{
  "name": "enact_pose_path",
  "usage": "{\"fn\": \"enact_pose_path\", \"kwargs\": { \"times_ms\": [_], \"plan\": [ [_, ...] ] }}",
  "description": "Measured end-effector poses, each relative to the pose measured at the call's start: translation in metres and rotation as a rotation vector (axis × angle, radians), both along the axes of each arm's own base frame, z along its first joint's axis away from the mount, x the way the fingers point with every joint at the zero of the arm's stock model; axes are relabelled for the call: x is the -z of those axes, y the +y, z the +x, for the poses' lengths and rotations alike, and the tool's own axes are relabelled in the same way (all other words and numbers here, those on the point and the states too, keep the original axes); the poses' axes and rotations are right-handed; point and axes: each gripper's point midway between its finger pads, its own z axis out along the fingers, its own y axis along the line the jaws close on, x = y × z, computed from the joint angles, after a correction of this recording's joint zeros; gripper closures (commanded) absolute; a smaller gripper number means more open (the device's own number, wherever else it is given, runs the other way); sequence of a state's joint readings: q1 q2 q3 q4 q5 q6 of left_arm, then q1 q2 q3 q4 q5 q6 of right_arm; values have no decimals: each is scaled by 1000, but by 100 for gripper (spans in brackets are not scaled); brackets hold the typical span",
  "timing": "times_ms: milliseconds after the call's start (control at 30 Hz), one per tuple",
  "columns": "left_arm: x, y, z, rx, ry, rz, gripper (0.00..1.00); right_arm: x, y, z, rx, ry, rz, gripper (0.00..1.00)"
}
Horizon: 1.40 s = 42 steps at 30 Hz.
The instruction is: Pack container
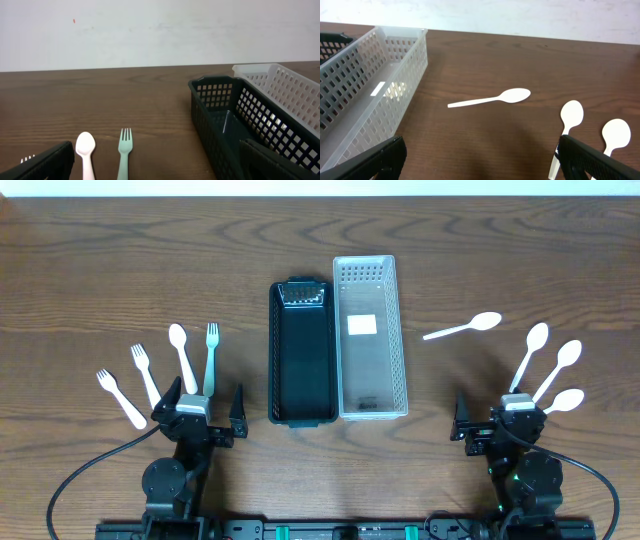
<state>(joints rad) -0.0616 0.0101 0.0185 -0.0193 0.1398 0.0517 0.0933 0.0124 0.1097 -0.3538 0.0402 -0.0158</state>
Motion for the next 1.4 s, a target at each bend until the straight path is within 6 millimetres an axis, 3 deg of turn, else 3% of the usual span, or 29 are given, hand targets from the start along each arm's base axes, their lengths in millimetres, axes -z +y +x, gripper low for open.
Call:
{"fn": "enact_pose_path", "kwargs": {
  "times_ms": [400, 700, 867, 967, 1100, 1267, 1333, 1400],
  "plan": [
    [0, 0, 0, 0, 0, 0, 2, 0, 2, 0, -10, 0, 11, 1],
    [0, 0, 0, 0, -1, 0, 2, -2, 26, -3, -89, 25, 268, 1],
    [-2, -2, 0, 7, 0, -45, 2, -11, 32, -2, -104, 72, 318, 1],
    [3, -2, -3, -2, 67, -112, 2, -26, 34, -2, -97, 158, 323, 1],
    [7, -3, -9, -16, 229, -157, 2, -53, 36, 9, -83, 320, 297, 1],
    [-38, -2, -2, -39, 377, -170, 2, -71, 38, 35, -74, 577, 230, 1],
    [-49, -2, 3, -53, 476, -170, 2, -75, 40, 53, -72, 668, 210, 1],
    [-47, -2, 5, -71, 621, -161, 2, -79, 44, 77, -77, 716, 211, 1]
  ]
}}
